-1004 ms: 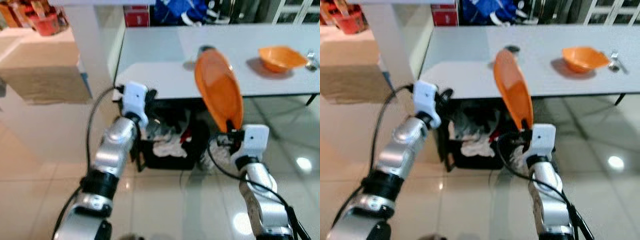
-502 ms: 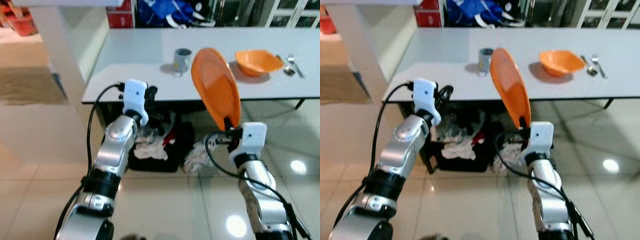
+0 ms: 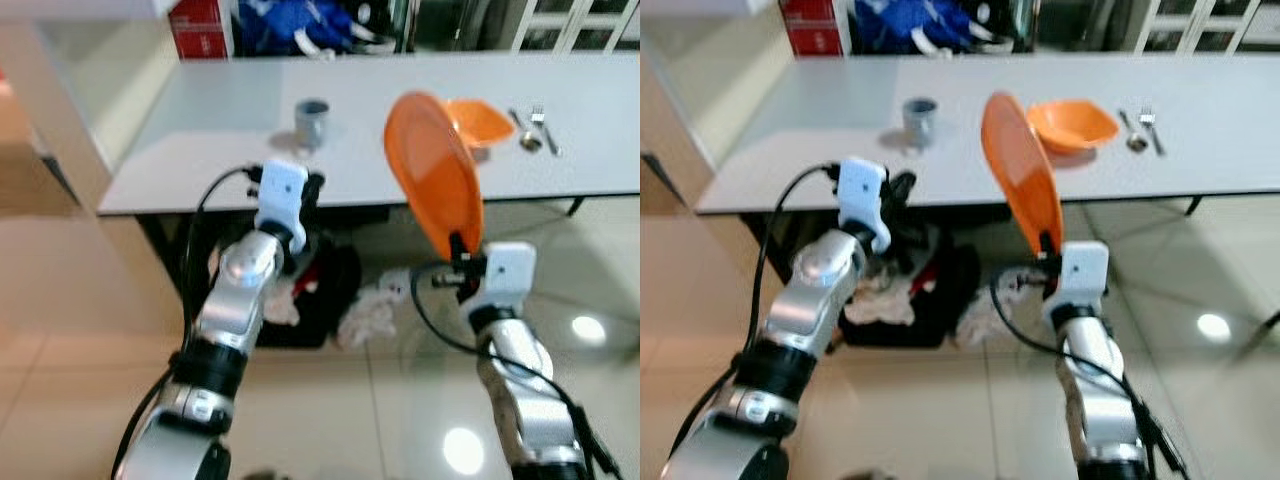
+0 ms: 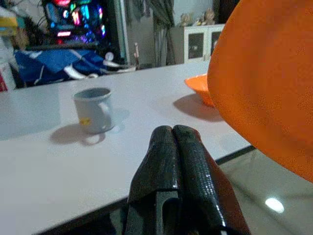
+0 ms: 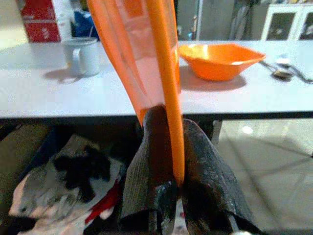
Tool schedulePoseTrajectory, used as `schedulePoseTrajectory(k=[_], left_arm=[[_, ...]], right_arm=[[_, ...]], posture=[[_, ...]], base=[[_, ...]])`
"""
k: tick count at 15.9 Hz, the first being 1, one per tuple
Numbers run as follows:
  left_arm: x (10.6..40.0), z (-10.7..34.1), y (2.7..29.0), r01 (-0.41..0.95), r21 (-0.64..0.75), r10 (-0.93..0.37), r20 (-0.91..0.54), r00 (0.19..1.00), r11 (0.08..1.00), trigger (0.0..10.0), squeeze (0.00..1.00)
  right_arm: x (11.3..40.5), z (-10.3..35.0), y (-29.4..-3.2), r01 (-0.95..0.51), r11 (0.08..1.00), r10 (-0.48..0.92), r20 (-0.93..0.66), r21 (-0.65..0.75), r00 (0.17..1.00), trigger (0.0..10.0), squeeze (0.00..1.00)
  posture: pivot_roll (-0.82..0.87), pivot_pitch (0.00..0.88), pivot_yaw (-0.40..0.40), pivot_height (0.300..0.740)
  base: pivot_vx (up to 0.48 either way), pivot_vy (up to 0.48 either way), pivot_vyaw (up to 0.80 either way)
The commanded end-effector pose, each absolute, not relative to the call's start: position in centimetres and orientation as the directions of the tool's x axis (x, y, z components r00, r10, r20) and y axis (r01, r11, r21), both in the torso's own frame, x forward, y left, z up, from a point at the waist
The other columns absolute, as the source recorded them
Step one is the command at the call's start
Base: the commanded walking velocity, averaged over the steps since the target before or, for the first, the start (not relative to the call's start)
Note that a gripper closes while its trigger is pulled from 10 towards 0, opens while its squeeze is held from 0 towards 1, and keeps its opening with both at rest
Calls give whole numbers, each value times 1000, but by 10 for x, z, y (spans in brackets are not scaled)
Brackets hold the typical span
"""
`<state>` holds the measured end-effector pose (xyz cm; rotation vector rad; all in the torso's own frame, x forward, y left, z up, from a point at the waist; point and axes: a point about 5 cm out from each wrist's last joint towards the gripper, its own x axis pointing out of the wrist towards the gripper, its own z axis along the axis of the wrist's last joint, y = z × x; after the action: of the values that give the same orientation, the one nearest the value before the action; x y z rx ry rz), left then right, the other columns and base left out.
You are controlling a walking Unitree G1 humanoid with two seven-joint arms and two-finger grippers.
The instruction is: Setting the table
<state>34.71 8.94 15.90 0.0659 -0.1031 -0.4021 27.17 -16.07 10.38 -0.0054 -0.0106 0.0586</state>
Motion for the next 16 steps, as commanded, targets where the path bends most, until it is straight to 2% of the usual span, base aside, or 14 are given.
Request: schedulePoseTrajectory(k=[1, 12, 16], left_arm=[[349, 164, 94, 374, 97, -382, 99, 919, 923, 10000, 0], [350, 170, 92, 377, 101, -388, 133, 912, 921, 10000, 0], [349, 173, 89, 391, 119, -406, 152, 901, 913, 10000, 0]], right_arm=[[274, 114, -154, -83, 997, 84, 62, -7, 995, 0, 0], [276, 116, -153, -94, 995, 96, 71, -20, 993, 0, 0], [277, 143, -148, -93, 991, 112, 204, -101, 973, 0, 0]], posture=[[-21, 0, 34, 722], [-18, 0, 29, 722], [-19, 0, 27, 722]], base=[[480, 0, 0], [480, 0, 0], [480, 0, 0]])
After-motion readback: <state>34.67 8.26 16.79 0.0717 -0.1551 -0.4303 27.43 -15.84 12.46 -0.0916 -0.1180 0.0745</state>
